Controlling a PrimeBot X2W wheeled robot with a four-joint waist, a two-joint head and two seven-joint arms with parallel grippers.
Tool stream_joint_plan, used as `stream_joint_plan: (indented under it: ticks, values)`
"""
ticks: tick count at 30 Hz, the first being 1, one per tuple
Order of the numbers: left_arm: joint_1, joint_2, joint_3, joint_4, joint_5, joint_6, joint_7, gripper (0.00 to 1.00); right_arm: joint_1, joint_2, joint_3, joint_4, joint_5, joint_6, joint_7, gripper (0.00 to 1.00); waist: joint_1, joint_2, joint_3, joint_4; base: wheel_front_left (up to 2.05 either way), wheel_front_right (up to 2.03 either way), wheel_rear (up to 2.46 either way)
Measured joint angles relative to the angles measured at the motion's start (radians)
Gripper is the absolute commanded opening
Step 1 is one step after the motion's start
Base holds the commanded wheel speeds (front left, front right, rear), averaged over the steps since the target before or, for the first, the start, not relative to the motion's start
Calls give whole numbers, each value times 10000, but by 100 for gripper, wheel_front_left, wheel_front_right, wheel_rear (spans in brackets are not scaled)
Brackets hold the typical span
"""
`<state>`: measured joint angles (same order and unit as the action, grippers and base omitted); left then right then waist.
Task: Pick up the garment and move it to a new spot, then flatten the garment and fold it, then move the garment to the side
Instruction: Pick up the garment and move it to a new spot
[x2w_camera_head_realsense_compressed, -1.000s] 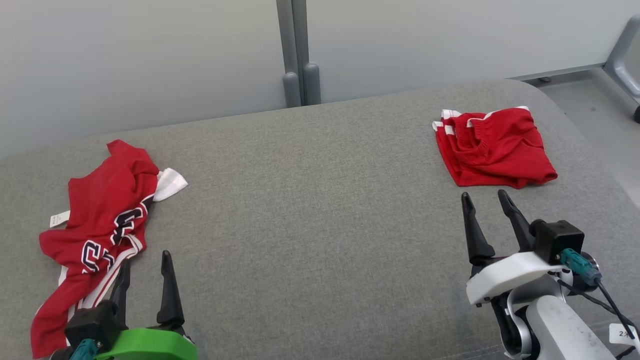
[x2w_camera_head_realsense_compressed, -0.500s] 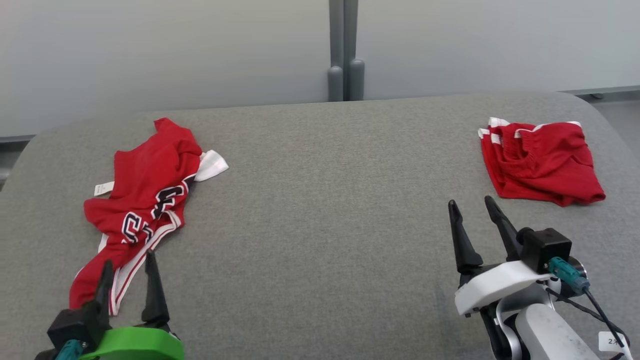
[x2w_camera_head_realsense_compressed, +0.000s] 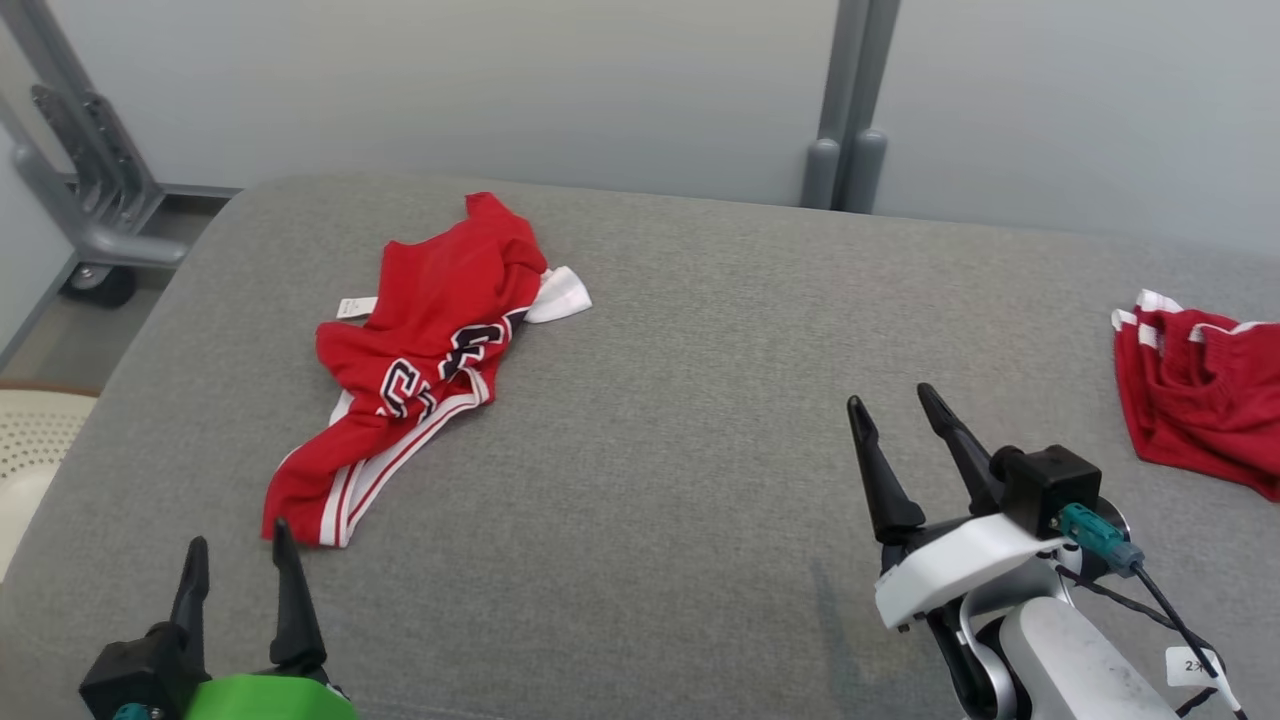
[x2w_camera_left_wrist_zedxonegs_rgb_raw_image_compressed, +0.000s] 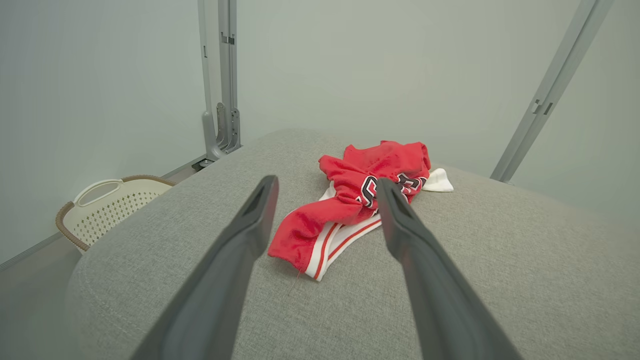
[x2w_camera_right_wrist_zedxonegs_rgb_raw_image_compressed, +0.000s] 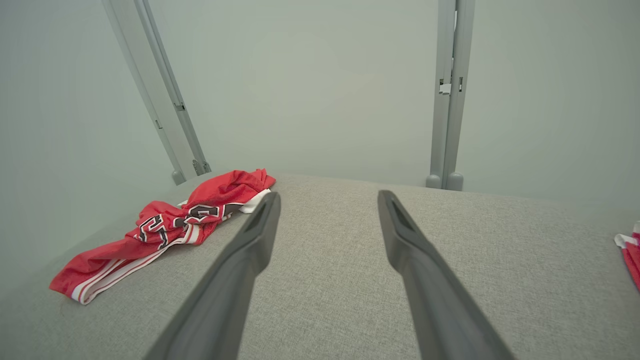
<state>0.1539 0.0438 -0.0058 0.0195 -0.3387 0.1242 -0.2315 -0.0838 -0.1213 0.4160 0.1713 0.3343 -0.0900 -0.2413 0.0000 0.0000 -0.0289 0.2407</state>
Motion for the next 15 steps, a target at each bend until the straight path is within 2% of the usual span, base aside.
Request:
stream_joint_plan:
  ticks: [5,9,15]
  values:
    - [-13,2,-637,4,96,0,27,100,31,-8,-437,0,4,-102,-2,100,0,0,-6,702,0,0,0]
    - [-14,25,-516,-12,96,2,36,100,58,4,-477,2,2,-136,-2,100,0,0,3,1208,0,0,0]
    - [-29,25,-621,-35,96,2,209,100,59,12,-529,-19,-111,-188,0,100,0,0,174,1420,0,0,0]
